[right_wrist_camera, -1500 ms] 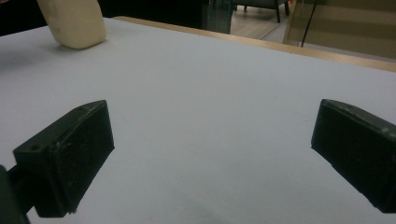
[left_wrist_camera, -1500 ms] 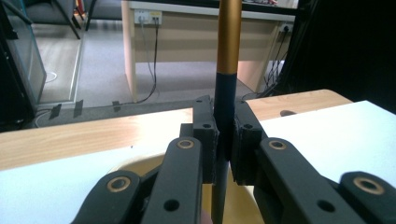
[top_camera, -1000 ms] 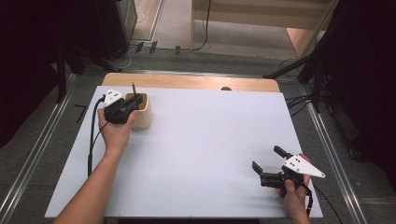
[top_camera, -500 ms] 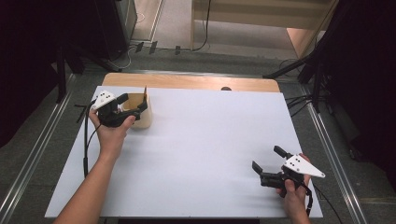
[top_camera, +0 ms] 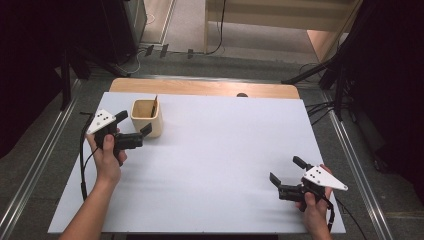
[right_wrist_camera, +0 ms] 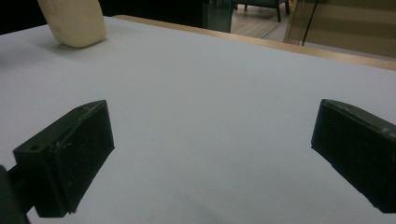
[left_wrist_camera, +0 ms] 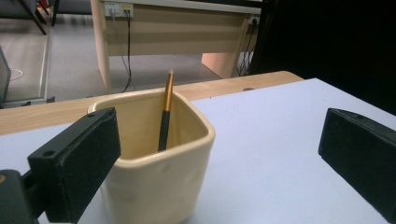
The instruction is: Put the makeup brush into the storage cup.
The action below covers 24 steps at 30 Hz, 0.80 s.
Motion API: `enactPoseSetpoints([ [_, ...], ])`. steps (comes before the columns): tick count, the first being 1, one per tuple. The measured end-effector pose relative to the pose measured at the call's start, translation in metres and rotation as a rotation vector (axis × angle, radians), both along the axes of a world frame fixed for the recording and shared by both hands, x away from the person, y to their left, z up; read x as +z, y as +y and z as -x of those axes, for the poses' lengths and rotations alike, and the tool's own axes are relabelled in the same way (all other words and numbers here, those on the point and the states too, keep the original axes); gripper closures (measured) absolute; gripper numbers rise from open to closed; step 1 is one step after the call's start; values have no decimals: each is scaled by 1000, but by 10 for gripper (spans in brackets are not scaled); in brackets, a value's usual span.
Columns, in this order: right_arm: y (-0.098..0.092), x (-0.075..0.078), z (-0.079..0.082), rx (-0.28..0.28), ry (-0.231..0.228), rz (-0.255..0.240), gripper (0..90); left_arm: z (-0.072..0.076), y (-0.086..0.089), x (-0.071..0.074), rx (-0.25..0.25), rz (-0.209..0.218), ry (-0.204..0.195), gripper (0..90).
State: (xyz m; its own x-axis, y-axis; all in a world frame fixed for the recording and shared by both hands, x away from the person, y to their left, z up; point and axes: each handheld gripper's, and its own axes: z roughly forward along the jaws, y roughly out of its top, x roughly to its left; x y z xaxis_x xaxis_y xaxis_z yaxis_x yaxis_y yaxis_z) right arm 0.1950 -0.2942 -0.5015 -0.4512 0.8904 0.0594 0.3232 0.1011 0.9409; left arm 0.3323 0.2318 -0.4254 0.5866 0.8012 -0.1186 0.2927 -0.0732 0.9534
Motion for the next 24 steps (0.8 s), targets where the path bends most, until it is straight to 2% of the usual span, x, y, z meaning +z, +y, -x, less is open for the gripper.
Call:
enactPoseSetpoints([
  [4,0,0,0,-2,1,-1,0,12,4,-4,-9,4,-3,0],
  [7,1,-1,-1,-1,2,2,0,19,8,-7,-11,27,20,0],
  [10,2,-1,-1,-1,4,2,0,28,10,-13,-17,8,26,0],
  [14,2,-1,-1,0,4,1,0,38,15,-19,-15,19,30,0],
  [19,2,-1,-1,0,5,0,0,50,19,-28,-11,3,33,0],
  [24,2,-1,-1,2,2,3,0,62,22,-32,-19,15,29,0],
])
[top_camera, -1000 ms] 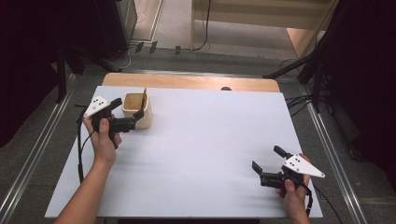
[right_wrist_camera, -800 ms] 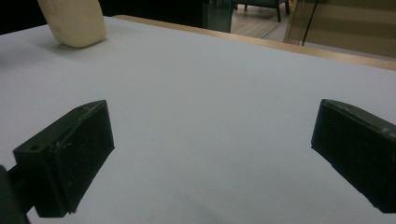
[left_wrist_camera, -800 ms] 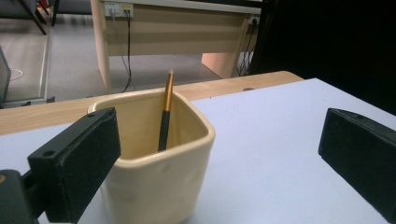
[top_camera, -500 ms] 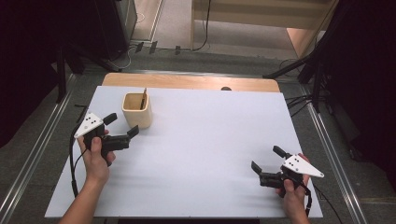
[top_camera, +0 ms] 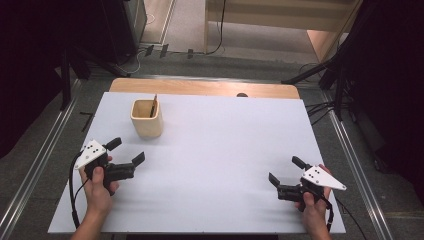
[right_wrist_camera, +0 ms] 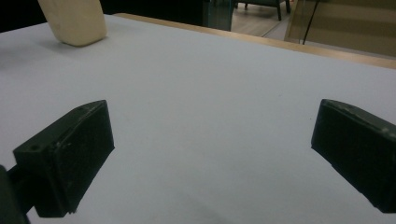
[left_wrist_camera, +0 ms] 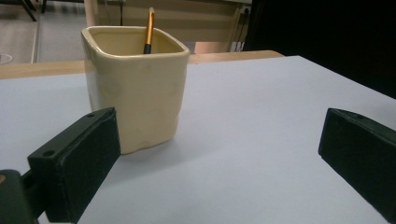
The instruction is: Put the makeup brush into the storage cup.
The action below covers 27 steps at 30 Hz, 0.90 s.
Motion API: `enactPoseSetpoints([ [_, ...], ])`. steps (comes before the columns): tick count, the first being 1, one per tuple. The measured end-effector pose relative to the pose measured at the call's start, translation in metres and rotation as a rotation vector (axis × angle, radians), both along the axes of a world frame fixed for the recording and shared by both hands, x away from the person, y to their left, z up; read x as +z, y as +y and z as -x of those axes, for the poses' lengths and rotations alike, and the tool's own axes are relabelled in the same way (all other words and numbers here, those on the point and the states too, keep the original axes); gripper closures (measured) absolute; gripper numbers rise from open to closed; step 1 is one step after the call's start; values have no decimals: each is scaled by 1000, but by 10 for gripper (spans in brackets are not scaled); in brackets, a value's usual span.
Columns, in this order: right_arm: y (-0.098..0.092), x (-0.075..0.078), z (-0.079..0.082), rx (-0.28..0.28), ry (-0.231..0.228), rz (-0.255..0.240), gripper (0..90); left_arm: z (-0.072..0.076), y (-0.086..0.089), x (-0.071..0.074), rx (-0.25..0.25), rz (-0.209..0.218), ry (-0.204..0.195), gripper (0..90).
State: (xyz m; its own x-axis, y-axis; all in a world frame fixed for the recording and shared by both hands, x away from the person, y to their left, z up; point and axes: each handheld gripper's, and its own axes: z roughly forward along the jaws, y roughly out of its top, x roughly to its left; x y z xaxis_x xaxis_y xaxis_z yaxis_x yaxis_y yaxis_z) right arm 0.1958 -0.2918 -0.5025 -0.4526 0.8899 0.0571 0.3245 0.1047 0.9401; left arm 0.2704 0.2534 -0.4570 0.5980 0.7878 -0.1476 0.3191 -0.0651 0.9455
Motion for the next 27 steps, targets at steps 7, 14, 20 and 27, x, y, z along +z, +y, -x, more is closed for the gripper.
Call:
enactPoseSetpoints([
  [7,0,0,0,-1,1,1,0,16,5,-6,-2,-17,-21,0],
  [14,0,0,0,-3,-1,3,0,32,20,-10,25,-17,-24,0],
  [20,0,0,0,-1,-3,7,0,46,29,-13,27,-48,-40,0],
  [27,1,0,1,-4,3,7,0,57,34,-16,13,-47,-29,0],
])
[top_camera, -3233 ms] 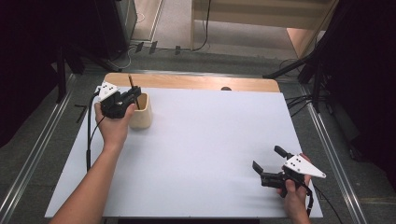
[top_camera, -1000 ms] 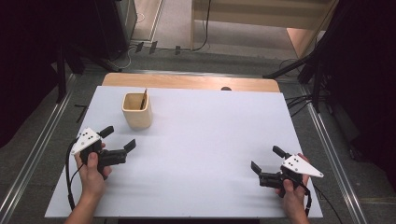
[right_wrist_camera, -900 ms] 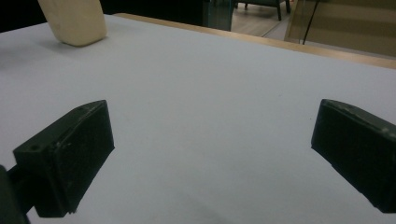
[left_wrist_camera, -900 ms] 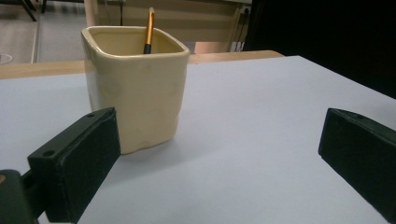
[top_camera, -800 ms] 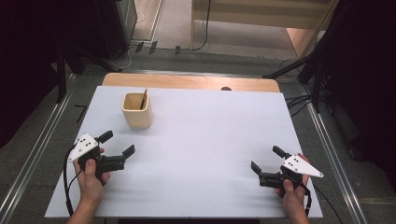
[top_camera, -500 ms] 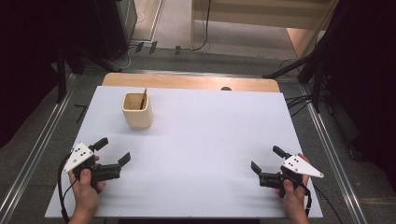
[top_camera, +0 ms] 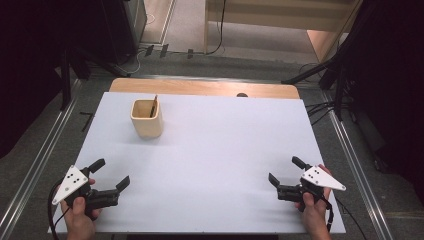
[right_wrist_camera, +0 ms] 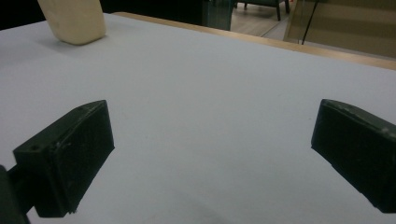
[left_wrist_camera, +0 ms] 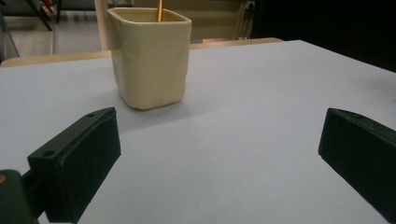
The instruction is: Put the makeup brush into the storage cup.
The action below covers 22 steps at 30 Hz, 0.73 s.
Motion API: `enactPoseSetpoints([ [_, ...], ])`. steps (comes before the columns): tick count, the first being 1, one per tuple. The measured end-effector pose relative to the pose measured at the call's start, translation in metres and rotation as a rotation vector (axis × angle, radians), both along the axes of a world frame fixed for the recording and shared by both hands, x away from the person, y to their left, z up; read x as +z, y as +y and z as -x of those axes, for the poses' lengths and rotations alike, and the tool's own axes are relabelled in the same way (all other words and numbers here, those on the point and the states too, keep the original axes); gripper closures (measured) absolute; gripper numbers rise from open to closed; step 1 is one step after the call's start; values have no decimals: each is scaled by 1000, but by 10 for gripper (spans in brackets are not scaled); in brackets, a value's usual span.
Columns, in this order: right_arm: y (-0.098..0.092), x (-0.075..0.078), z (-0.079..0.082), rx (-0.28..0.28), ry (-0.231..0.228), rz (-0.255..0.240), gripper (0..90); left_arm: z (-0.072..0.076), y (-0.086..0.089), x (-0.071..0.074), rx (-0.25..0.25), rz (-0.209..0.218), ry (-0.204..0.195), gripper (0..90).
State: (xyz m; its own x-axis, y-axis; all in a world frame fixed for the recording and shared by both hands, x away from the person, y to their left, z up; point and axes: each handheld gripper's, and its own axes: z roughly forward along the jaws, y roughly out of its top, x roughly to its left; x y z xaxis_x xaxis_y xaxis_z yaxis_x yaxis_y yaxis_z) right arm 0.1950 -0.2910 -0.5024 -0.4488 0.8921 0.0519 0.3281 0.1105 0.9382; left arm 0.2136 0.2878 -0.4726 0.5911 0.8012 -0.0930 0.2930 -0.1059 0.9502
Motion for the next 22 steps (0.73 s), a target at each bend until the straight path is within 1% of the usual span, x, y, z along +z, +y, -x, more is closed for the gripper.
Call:
enactPoseSetpoints([
  [2,0,0,0,3,-2,3,0,3,0,-1,0,-29,-3,0],
  [4,0,0,0,5,-1,4,0,5,0,0,-6,-31,-16,0],
  [6,1,-1,0,6,-3,6,0,5,1,1,-3,-23,-22,0],
  [15,2,0,0,7,-3,7,0,3,1,-1,-8,-24,-10,0],
  [17,2,0,0,6,-3,7,0,2,1,-2,-9,-33,-4,0],
  [22,2,0,0,4,-5,5,0,2,0,-2,-9,-32,-6,0],
])
